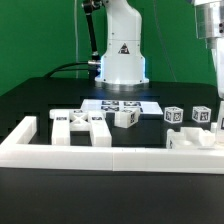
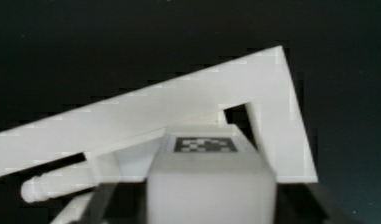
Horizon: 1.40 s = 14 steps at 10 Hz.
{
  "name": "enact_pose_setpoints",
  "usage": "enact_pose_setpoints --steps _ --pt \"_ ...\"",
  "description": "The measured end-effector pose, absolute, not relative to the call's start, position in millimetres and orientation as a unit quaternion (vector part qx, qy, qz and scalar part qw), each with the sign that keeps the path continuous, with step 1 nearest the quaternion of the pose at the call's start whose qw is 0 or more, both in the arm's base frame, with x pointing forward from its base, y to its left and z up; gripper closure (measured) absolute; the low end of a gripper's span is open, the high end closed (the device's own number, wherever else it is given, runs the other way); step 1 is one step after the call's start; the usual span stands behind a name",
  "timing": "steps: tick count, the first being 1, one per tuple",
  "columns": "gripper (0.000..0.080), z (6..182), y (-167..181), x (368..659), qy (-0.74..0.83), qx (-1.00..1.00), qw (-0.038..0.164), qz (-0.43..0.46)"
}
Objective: Assemble chair
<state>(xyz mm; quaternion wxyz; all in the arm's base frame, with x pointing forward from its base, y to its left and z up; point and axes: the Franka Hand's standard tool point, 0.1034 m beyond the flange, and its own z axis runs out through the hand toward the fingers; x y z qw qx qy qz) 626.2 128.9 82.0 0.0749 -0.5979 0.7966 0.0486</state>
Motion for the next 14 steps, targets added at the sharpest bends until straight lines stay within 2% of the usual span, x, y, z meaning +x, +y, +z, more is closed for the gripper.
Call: enact_pose_setpoints --steps 1,2,3,5,10,14 --pt "0.0426 81.8 128.8 626.0 0.782 -0.616 0.075 0.047" --pt "0.0244 82.3 128.8 625.2 0.765 -0.639 0.072 0.049" --pt "0.0179 84.6 132.9 623.9 0.744 -0.663 0.066 0.054" --pt "0.0156 85.7 134.5 625.5 0.662 -0.745 0.074 0.045" --pt "0.0150 84.8 133.9 625.2 0.517 -0.852 0.080 0.031" --pt "0.0150 84.6 131.2 625.5 0.319 -0.945 0.069 0.008"
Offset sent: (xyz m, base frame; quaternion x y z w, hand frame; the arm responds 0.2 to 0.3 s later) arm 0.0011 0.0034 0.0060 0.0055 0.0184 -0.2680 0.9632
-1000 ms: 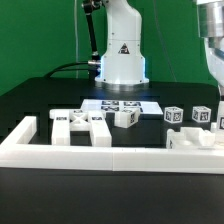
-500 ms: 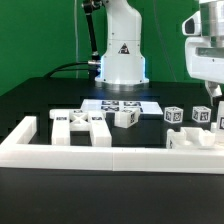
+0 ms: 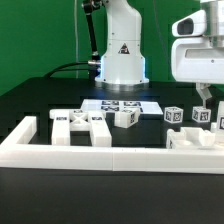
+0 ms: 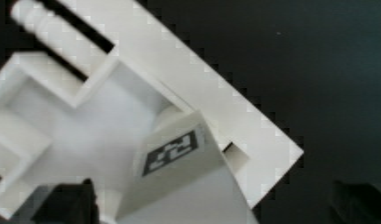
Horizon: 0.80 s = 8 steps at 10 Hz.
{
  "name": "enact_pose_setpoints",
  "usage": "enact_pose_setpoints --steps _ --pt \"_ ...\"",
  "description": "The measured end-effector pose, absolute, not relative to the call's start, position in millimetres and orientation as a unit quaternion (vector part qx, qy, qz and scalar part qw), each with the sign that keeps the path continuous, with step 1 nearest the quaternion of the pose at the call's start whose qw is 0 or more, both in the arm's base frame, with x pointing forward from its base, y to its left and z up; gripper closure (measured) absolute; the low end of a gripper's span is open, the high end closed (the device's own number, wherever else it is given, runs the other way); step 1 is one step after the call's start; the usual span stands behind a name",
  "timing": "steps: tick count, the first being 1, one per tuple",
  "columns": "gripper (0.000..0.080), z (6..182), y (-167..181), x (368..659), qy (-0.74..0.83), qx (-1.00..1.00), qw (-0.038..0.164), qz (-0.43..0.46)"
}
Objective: Assemble chair
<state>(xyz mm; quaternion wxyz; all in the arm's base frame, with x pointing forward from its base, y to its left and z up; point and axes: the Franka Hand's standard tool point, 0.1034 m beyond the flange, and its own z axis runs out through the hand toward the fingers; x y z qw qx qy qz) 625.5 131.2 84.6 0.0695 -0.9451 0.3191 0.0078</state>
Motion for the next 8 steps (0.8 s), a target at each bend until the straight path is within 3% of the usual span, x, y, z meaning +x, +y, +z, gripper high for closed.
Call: enact_pose_setpoints --steps 6,8 --pt "0.0150 83.1 127.3 625.8 0.134 -0.990 0.047 -0.009" --pt "0.0374 83.1 127.4 625.8 0.134 -0.990 0.047 -0.009"
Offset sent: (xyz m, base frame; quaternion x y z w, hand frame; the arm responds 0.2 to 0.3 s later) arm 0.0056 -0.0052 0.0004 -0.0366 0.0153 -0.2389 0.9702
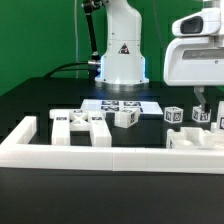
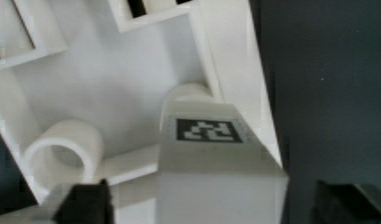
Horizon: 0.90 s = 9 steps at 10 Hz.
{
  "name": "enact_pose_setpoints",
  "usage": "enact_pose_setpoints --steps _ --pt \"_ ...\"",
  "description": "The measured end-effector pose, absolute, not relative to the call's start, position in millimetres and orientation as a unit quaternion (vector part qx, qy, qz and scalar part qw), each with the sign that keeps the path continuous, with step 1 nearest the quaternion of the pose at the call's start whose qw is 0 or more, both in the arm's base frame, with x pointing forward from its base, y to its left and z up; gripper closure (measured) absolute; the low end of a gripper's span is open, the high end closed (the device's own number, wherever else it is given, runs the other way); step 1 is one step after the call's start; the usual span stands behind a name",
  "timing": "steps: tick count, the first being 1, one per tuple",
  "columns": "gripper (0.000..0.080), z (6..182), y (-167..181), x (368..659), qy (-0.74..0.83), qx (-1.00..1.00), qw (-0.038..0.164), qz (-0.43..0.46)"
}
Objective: Assemble chair
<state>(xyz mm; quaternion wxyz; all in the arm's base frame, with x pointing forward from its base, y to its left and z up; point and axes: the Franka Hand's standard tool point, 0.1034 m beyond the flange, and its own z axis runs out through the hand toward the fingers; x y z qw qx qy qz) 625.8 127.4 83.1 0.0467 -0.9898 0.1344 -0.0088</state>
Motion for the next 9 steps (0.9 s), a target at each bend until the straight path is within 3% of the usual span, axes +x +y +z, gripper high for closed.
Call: enact_pose_setpoints --steps 1,2,6,9 --pt "0.0374 83.0 127.3 625.8 0.134 -0.990 0.047 -0.009" --pt "0.0508 83.1 126.4 625.9 0.140 -0.989 0.047 -0.009" --pt "0.0508 83.0 126.2 626.0 0.210 -0.976 0.048 -0.005" --pt "0.0508 82.0 124.2 625.6 0.367 -0.928 0.059 0.002"
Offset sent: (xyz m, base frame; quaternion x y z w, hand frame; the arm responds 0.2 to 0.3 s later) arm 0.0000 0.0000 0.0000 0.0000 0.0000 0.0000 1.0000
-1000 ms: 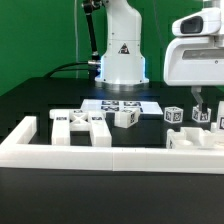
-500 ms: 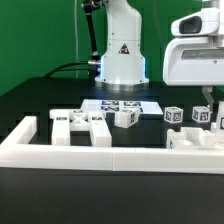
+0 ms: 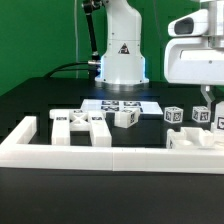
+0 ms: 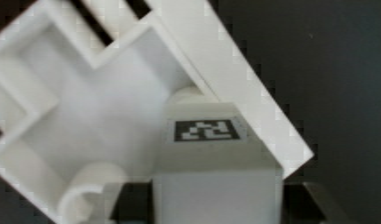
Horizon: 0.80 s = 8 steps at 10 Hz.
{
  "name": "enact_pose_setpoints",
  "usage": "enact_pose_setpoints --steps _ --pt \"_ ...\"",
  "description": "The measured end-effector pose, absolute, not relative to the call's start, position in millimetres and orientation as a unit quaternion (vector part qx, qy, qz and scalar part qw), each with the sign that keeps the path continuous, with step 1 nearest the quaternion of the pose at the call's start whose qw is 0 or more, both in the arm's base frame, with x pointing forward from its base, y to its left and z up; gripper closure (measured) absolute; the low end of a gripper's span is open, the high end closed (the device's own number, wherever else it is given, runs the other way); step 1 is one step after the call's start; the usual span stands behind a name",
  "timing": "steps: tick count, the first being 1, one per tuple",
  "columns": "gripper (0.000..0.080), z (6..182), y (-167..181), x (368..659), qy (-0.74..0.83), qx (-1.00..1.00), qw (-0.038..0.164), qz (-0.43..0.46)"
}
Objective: Assemble chair
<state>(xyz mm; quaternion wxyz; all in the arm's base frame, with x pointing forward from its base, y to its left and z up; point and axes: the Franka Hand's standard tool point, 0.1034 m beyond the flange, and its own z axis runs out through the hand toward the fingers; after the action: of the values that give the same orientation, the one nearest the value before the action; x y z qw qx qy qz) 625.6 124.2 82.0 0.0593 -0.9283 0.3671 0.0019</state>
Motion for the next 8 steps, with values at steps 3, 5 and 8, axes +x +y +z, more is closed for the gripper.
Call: enact_pose_setpoints --steps 3,5,8 --pt "0.0508 81.5 121.8 627.2 0.494 -0.866 0.077 0.004" --pt "0.0508 81.5 121.3 627.5 0.558 -0.826 0.082 0.012" --pt "0.0508 80.9 123.8 630.0 0.668 -0.738 0.096 0.015"
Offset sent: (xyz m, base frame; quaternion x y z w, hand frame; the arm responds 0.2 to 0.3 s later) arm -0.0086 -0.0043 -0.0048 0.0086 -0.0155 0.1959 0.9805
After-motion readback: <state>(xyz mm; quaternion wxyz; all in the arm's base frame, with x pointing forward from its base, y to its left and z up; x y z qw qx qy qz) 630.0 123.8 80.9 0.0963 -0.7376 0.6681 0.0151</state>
